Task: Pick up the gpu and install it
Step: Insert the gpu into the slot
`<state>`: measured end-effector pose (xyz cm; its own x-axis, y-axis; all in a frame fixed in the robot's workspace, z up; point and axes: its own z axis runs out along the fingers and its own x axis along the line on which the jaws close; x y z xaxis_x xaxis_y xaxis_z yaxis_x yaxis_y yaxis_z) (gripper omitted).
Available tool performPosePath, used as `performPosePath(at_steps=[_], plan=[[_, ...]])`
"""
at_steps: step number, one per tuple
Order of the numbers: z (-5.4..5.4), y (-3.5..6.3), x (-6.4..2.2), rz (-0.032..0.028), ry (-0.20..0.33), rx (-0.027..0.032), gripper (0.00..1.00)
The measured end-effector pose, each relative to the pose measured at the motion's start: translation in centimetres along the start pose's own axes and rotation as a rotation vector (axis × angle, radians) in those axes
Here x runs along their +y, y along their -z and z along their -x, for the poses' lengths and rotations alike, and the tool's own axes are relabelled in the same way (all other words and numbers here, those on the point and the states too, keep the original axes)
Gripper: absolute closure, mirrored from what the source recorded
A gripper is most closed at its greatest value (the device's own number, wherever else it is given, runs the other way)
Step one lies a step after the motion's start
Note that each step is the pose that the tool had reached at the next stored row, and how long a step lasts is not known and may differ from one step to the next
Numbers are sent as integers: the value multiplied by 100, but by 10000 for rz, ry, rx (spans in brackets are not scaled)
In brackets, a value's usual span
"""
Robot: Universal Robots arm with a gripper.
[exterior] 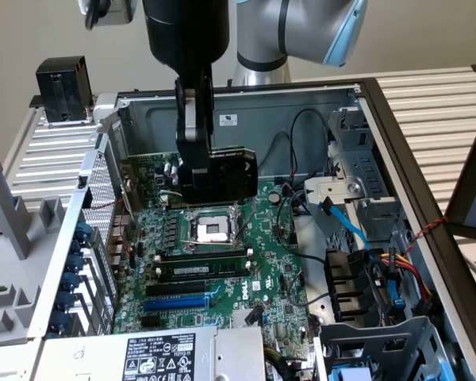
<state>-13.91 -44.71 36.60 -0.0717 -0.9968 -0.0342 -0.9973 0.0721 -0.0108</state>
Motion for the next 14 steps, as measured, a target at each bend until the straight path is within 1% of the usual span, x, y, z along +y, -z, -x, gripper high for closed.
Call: performPosePath(at_steps=[4, 5, 6, 7, 8, 9, 10, 14], plan=[[-5, -73, 1, 4, -2, 1, 73], [-8, -88, 1, 21, -1, 2, 73], [-11, -98, 0, 59, -1, 5, 73], [-13, -107, 1, 109, -3, 9, 73], [-13, -114, 0, 182, -5, 15, 73], [-14, -116, 0, 299, -9, 24, 73], [-18, -116, 0, 335, -11, 23, 73], [-17, -117, 0, 336, -11, 19, 73]])
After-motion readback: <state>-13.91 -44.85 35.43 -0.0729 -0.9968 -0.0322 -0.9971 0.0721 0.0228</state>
